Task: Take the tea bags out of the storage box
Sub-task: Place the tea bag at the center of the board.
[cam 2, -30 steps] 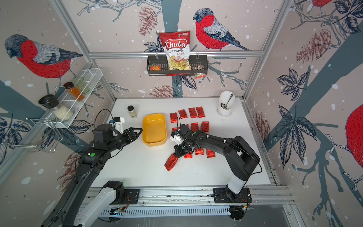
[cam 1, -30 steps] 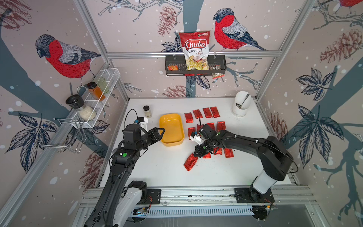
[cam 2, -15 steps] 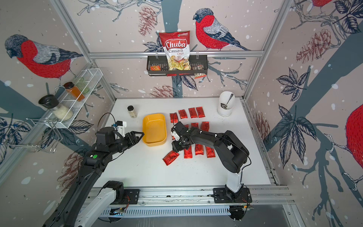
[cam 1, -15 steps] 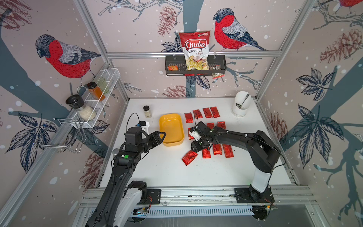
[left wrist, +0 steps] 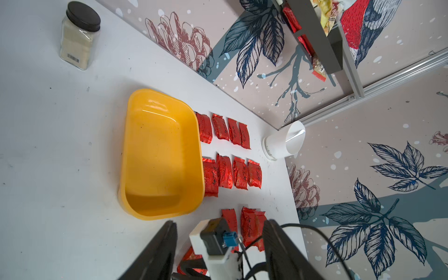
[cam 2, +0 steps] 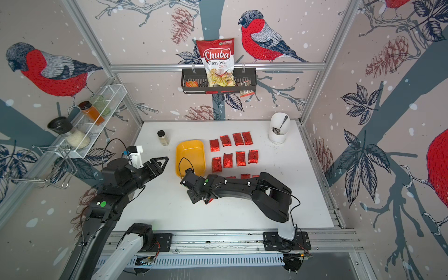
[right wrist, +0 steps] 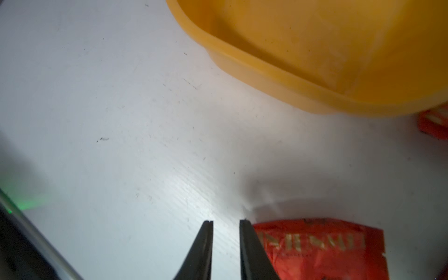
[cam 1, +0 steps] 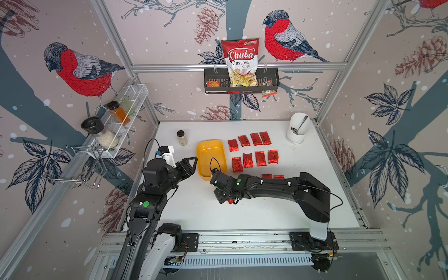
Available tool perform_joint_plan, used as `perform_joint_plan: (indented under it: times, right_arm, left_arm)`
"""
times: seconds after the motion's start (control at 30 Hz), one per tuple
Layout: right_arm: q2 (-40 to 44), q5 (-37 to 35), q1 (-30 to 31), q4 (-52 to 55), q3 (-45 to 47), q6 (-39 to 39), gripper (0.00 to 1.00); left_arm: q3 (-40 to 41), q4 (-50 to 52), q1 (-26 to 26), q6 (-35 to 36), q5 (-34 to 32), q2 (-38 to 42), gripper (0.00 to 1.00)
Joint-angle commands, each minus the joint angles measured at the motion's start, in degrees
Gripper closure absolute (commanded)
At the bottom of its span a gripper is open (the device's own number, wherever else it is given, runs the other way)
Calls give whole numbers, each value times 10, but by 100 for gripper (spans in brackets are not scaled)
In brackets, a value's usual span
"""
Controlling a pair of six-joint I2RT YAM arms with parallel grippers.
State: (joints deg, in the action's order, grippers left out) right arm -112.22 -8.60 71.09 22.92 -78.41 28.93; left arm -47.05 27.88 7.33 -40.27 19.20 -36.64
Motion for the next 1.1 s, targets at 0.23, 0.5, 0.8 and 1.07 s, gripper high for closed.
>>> perform_joint_plan:
  times: [0.23,0.5,0.8,1.07]
  right_arm:
    - [-77,-57,-1,-8,-50,58,89]
    - [-26,-58,15,-26,23,80,90]
    - [19,-64,19,-33,95,106,89]
    - [25,-68,20,-39,101,105,88]
  left_arm:
    - [-1,31,0,2,-22,14,38]
    - [10,12,0,-6,-7,5,38]
    - [16,10,0,-10,-3,11,38]
    - [27,8,0,-14,-1,14,38]
